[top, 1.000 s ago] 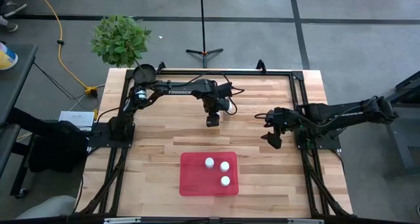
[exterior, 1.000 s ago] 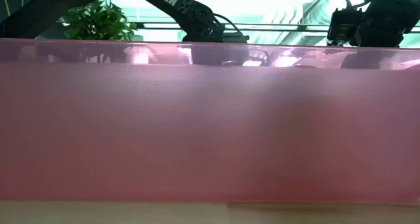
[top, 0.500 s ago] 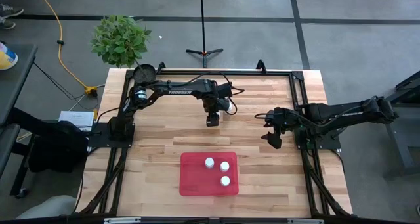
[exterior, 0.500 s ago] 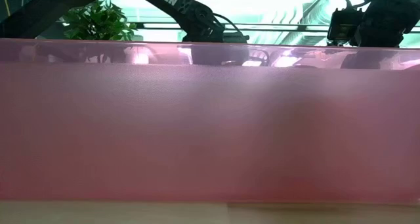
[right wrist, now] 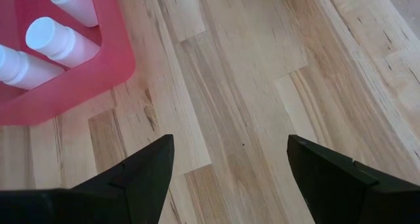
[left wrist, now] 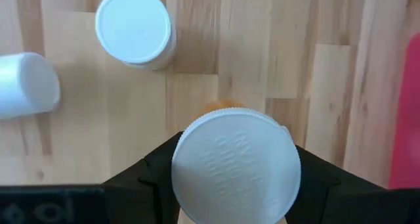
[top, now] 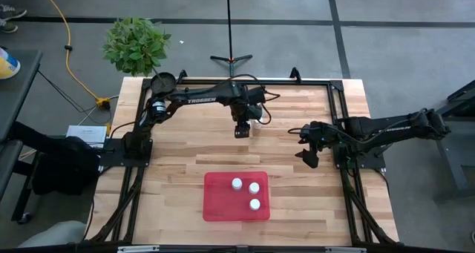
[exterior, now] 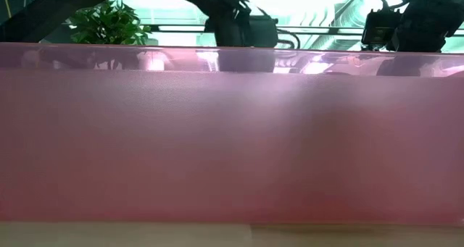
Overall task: Pick and place pill bottles into a basket
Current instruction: Put the orange medicine bottle into the red bin
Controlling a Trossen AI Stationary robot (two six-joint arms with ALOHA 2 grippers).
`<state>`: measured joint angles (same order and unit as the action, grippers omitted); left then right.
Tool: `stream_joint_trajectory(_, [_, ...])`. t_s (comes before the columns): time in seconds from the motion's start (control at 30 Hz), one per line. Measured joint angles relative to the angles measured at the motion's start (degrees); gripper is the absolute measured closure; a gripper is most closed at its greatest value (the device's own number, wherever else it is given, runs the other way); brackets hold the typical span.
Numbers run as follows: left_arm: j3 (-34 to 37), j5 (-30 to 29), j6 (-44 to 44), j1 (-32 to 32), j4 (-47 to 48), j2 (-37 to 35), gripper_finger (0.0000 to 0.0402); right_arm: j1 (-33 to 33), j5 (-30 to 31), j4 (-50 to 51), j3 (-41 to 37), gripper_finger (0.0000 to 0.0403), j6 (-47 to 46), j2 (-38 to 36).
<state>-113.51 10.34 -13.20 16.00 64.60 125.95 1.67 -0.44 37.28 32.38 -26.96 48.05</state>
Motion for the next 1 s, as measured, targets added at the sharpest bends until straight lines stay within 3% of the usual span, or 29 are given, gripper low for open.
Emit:
stream_joint_trajectory(0.57, [-17.19, 1.27, 0.19, -7.41, 16.51, -0.17, 0.0172, 0.00, -0.16, 0.37, 0.00, 0.0116, -0.02, 0.01])
stream_joint_trajectory(1.0, [-18.11, 3.34, 3.81, -19.42, 17.32, -4.94, 0.0170, 0.00, -1.51, 0.53, -0.01, 0.0116, -0.03, 0.01])
